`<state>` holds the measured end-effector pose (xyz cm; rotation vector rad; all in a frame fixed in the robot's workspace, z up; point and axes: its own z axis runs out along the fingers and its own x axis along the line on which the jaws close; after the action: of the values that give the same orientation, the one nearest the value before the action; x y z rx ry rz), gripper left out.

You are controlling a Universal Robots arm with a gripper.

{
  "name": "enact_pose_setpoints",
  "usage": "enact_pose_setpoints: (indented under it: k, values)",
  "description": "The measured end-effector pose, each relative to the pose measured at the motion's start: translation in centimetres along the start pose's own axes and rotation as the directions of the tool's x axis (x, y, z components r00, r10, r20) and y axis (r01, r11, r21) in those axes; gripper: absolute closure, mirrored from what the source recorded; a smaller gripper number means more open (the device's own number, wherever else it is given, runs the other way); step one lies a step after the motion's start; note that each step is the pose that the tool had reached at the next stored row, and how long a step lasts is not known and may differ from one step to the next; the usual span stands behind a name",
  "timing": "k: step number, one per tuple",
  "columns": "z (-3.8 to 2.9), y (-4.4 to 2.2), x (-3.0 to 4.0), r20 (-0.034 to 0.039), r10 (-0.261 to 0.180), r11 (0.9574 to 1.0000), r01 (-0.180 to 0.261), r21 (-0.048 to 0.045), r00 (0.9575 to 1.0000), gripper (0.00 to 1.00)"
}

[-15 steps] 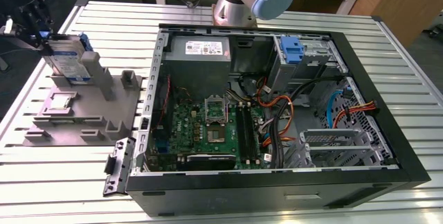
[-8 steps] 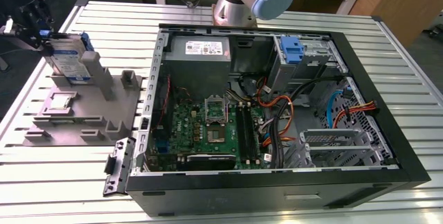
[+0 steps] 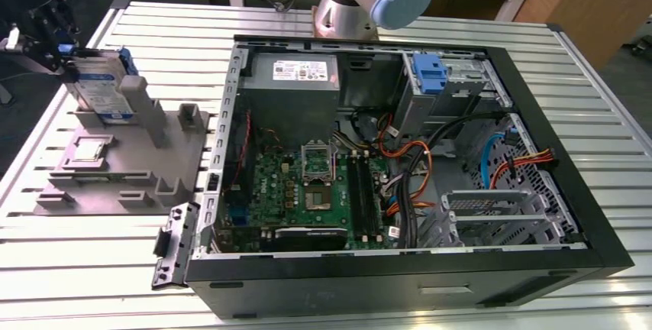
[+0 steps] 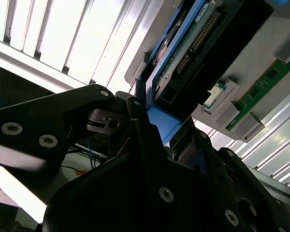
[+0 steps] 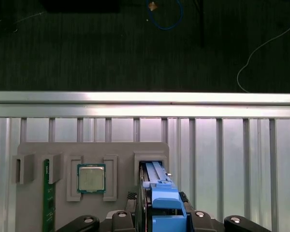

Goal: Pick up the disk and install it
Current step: 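Pick up the disk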

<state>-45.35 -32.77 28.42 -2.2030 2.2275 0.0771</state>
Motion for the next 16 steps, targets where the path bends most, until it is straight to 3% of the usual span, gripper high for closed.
enact_pose_setpoints:
  k: [2, 3, 16]
  values:
    - [0.00, 0.00, 0.00, 0.0003, 0.000, 1.0000, 0.000, -0.0001, 1.0000, 0.57]
    - [0.00, 0.00, 0.00, 0.0005, 0.000, 1.0000, 0.000, -0.0001, 1.0000, 0.63]
    - [-0.10, 0.01, 0.00, 0.0025, 0.000, 1.0000, 0.000, 0.0002, 1.0000, 0.63]
